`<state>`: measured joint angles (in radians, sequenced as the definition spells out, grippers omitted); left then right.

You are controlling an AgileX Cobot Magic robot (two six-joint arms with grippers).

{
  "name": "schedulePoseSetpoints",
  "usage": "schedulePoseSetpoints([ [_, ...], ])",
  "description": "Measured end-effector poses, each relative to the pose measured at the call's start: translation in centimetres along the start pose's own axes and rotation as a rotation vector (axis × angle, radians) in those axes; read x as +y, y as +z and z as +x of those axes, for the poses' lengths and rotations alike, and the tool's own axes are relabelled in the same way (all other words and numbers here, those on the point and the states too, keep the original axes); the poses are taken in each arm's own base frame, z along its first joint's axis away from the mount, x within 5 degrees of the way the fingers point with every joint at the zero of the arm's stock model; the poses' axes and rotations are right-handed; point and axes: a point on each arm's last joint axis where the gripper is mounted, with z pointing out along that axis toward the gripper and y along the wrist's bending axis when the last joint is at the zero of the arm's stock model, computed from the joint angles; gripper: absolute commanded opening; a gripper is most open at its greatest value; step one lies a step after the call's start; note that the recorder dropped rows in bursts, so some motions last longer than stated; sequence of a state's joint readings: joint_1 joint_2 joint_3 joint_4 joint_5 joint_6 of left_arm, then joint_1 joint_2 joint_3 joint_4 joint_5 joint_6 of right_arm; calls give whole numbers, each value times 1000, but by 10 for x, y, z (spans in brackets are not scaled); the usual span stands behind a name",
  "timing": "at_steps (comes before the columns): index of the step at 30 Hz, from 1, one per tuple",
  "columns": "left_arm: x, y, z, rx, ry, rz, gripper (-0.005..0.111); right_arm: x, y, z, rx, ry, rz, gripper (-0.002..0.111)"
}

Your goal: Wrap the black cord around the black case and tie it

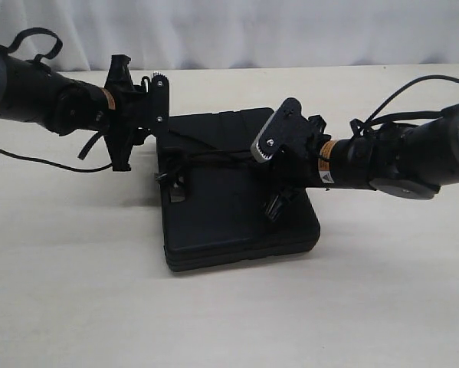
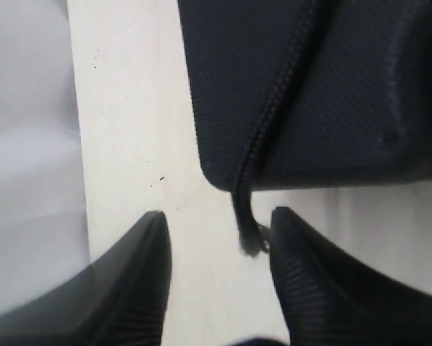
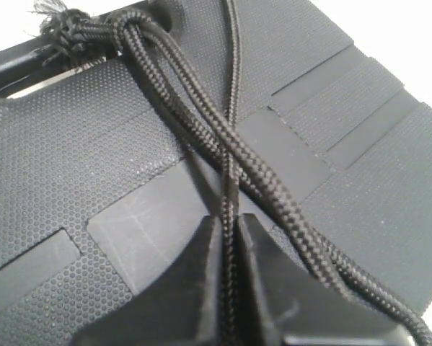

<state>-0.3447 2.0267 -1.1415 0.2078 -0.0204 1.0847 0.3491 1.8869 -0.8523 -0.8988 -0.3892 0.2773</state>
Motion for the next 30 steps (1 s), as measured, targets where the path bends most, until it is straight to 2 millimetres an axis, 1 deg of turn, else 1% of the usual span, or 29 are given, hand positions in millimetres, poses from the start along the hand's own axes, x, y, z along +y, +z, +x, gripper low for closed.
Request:
schedulePoseSetpoints([
  [1, -3, 3, 1, 3, -2, 10, 39, 0, 0, 0, 0, 0, 0, 4],
  [3, -10, 10, 3, 8, 7, 31, 29, 0, 0, 0, 0, 0, 0, 4],
  [4, -11, 12, 3, 7, 10, 32, 22, 0, 0, 0, 0, 0, 0, 4],
  [5, -10, 12, 3, 3, 11, 26, 10, 0, 0, 0, 0, 0, 0, 4],
  [6, -8, 12, 1, -11, 11, 0, 3, 0, 0, 0, 0, 0, 0, 4],
  [7, -7, 12, 1, -18, 11, -13, 0, 0, 0, 0, 0, 0, 0, 4],
  [10, -6, 12, 0, -27, 11, -29, 0, 0, 0, 0, 0, 0, 0, 4],
  [12, -5, 12, 0, -31, 11, -36, 0, 0, 0, 0, 0, 0, 0, 9],
  [14, -5, 12, -1, -32, 11, -38, 0, 0, 0, 0, 0, 0, 0, 20],
  [15, -4, 12, -1, -35, 11, -43, 0, 0, 0, 0, 0, 0, 0, 32],
  [16, -3, 12, -2, -43, 11, -59, 0, 0, 0, 0, 0, 0, 0, 39],
  [19, -1, 12, -4, -58, 11, -82, 0, 0, 0, -1, -4, -1, 0, 49],
  [22, 5, 11, -6, -82, -53, -144, 0, -3, -7, -5, 15, -12, 25, 50],
  [27, 17, 8, -6, -106, -227, -274, 0, -13, -28, -14, 76, 1, 111, 50],
  [30, 19, 7, -5, -109, -253, -295, 0, -15, -35, -17, 88, 18, 136, 50],
])
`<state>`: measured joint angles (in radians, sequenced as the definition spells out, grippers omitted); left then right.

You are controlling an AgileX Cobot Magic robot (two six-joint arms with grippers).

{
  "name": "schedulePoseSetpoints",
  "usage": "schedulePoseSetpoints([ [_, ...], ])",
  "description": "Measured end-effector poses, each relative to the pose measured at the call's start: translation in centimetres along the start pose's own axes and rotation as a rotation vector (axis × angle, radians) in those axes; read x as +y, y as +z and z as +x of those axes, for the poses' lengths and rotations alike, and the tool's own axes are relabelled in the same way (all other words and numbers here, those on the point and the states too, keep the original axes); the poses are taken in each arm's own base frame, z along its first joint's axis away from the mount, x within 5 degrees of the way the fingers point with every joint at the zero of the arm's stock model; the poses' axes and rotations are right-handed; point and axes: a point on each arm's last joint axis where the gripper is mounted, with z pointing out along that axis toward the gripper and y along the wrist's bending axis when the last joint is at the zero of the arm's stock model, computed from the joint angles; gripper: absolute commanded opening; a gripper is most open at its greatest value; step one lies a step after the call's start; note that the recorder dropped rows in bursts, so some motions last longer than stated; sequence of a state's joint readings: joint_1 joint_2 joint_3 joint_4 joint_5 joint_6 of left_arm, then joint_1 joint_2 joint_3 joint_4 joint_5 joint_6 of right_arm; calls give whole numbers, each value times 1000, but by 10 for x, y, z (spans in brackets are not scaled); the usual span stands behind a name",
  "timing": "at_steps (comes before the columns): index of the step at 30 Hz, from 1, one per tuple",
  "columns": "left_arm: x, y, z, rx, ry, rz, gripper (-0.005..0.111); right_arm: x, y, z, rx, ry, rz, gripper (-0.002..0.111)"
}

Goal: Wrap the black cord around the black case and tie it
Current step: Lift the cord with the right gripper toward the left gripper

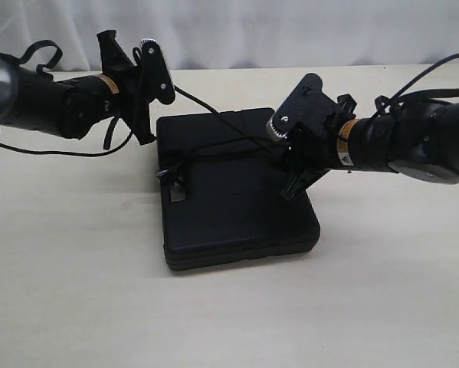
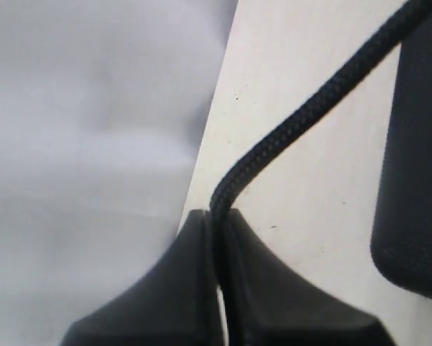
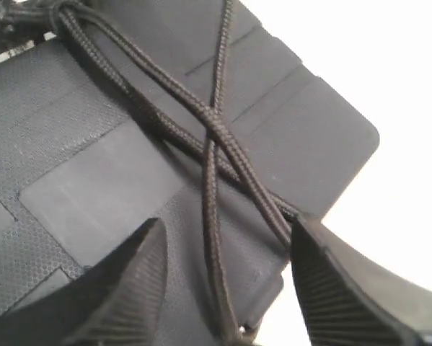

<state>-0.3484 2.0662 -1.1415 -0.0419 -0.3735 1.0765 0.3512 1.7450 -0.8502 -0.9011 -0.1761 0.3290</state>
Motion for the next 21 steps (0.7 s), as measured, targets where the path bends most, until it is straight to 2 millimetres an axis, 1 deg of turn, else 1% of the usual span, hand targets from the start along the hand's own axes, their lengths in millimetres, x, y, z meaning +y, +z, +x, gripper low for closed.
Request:
schedulePoseSetpoints([
  [2, 0, 0, -2, -2, -7, -3, 0, 0, -4, 0, -2, 4, 4, 50],
  [4, 1, -2, -8, -12, -13, -8, 0, 1, -10, -1, -13, 11, 8, 50],
  [8, 3, -10, -27, -52, -19, -24, 0, -2, -24, -10, -58, 52, 28, 49],
  [12, 5, -20, -48, -105, -12, -42, 0, -6, -37, -23, -154, 215, 47, 47],
  [16, 6, -27, -63, -133, -29, -50, 0, -7, -40, -28, -197, 331, 39, 47],
  [21, 7, -37, -81, -171, -53, -61, 0, -6, -37, -28, -210, 376, 26, 47],
])
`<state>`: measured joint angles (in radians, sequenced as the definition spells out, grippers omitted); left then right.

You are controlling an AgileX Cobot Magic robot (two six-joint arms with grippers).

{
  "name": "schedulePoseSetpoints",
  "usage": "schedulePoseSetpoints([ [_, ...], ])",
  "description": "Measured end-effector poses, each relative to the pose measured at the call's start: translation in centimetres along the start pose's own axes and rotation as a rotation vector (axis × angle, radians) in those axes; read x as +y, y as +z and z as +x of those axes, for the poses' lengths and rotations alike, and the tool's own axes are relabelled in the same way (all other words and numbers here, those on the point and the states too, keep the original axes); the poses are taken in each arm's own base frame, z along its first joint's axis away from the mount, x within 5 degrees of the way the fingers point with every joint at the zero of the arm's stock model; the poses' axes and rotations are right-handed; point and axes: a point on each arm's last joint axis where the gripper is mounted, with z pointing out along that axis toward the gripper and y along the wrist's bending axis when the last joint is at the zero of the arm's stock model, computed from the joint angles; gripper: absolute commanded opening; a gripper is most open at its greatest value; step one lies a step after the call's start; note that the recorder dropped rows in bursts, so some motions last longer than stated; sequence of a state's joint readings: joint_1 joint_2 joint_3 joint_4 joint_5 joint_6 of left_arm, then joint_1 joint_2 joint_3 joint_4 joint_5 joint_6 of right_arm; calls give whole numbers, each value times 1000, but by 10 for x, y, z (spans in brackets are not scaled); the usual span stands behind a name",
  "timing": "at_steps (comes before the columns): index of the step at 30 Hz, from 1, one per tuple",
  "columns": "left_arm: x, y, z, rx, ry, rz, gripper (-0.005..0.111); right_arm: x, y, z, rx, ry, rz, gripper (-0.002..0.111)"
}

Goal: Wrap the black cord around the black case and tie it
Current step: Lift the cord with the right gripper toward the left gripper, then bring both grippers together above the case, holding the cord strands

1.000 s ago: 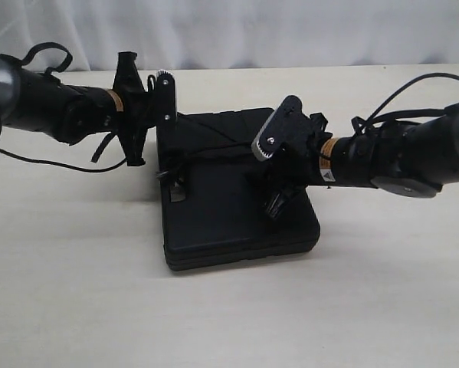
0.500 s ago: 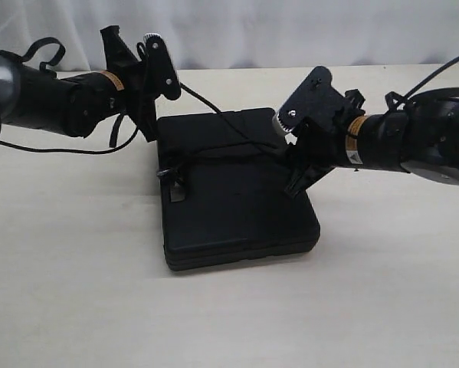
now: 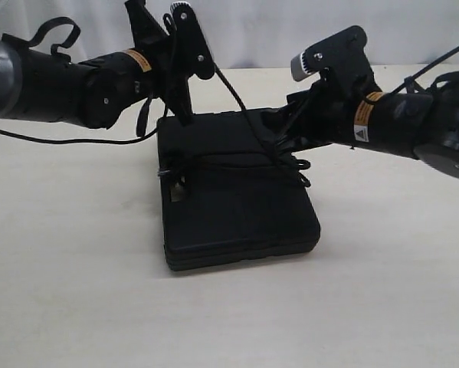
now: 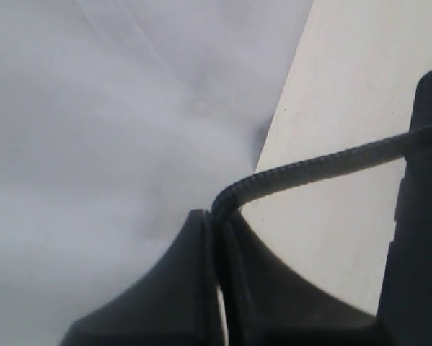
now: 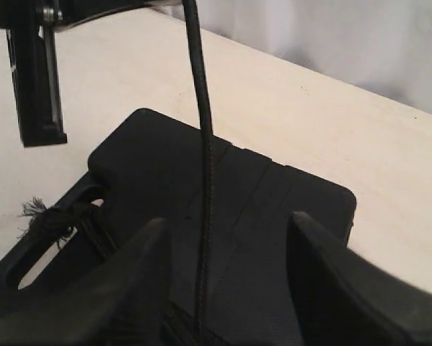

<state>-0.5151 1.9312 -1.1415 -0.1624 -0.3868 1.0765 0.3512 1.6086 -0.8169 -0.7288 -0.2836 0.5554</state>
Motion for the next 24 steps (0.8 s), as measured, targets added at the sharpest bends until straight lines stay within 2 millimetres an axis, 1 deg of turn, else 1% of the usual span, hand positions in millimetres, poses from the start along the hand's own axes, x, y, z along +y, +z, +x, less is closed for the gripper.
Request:
schedulePoseSetpoints([
  [3, -6, -2, -11, -25, 5, 11, 0, 1, 1, -6, -17, 23, -21, 47],
  [7, -13, -3, -21, -48, 14, 27, 0, 5, 7, -16, -24, 42, -92, 47],
  [11, -15, -3, -24, -54, 18, 32, 0, 5, 23, -21, 23, 48, -145, 47],
  [14, -15, -3, -24, -54, 18, 32, 0, 3, 38, -21, 50, 37, -158, 47],
  [16, -15, -3, -24, -54, 18, 32, 0, 0, 48, -18, 70, 38, -149, 44],
  [19, -15, -3, -24, -54, 18, 32, 0, -6, 60, -11, 111, 39, -92, 32],
  [24, -15, -3, -24, -54, 18, 32, 0, -9, 69, 0, 149, 19, -79, 8],
])
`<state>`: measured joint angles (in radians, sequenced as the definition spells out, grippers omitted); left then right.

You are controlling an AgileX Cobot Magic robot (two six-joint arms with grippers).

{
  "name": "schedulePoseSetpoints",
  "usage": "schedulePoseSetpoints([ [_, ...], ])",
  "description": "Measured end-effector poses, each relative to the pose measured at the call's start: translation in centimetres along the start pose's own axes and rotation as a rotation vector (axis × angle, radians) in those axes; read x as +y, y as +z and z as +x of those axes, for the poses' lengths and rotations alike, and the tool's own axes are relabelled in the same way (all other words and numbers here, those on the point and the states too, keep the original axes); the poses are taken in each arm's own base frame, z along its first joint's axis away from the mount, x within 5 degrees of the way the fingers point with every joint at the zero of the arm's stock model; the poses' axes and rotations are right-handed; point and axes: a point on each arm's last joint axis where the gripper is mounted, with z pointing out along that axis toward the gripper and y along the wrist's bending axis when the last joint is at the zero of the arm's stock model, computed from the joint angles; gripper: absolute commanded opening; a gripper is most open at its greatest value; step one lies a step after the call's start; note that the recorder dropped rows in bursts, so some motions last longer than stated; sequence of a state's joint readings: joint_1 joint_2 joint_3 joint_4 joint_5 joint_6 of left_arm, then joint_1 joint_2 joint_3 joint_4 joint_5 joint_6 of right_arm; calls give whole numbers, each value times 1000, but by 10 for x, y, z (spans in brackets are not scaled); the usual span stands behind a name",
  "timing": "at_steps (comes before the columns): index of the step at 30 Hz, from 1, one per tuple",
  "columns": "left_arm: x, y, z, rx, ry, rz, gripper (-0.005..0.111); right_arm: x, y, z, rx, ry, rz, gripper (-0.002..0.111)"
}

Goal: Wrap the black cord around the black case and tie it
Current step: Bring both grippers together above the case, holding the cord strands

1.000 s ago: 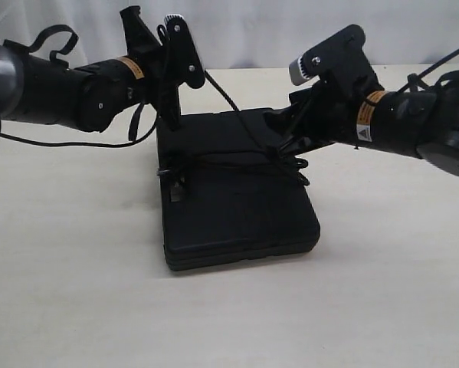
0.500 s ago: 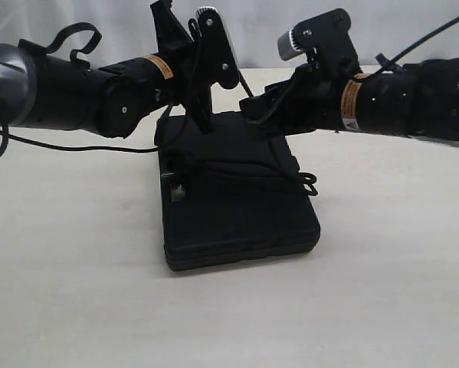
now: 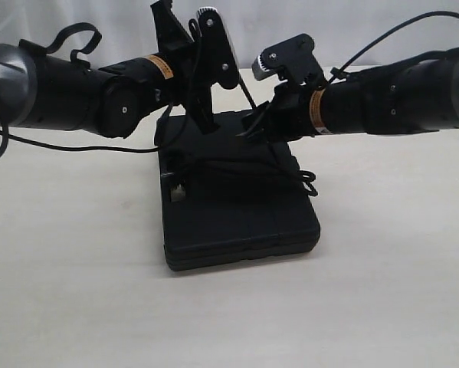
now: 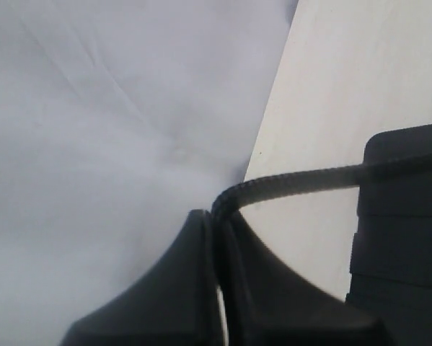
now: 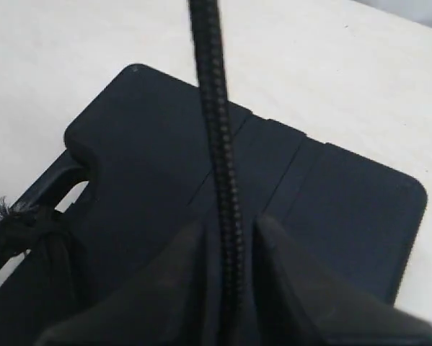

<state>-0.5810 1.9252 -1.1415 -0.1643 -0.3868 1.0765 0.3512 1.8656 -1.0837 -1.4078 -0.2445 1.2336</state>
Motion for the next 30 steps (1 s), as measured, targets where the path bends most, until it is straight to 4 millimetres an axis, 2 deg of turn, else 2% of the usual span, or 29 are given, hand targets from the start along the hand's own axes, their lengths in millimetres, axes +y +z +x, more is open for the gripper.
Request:
schedulePoseSetpoints([
  [1, 0, 0, 0, 0, 0, 0, 0, 1, 1, 1, 2, -12, -14, 4],
  [7, 0, 0, 0, 1, 12, 2, 2, 3, 2, 2, 4, -50, -32, 4],
  [9, -1, 0, 0, 3, 29, 6, 10, -1, 0, 1, 13, -51, 9, 4],
  [15, -4, 0, 2, 24, 50, 47, 49, -18, -6, 1, 60, -56, 201, 4],
  [17, -6, 0, 3, 34, 52, 68, 56, -21, -7, 2, 70, -56, 232, 4],
  [22, -10, -7, 4, 86, 51, 178, 57, -21, -7, -1, 61, -49, 234, 4],
  [28, 1, -27, -9, 100, 49, 248, 56, -23, -10, -15, 18, -44, 242, 4],
  [30, -1, -31, -12, 107, 56, 284, 56, -23, -10, -17, 12, -40, 243, 4],
])
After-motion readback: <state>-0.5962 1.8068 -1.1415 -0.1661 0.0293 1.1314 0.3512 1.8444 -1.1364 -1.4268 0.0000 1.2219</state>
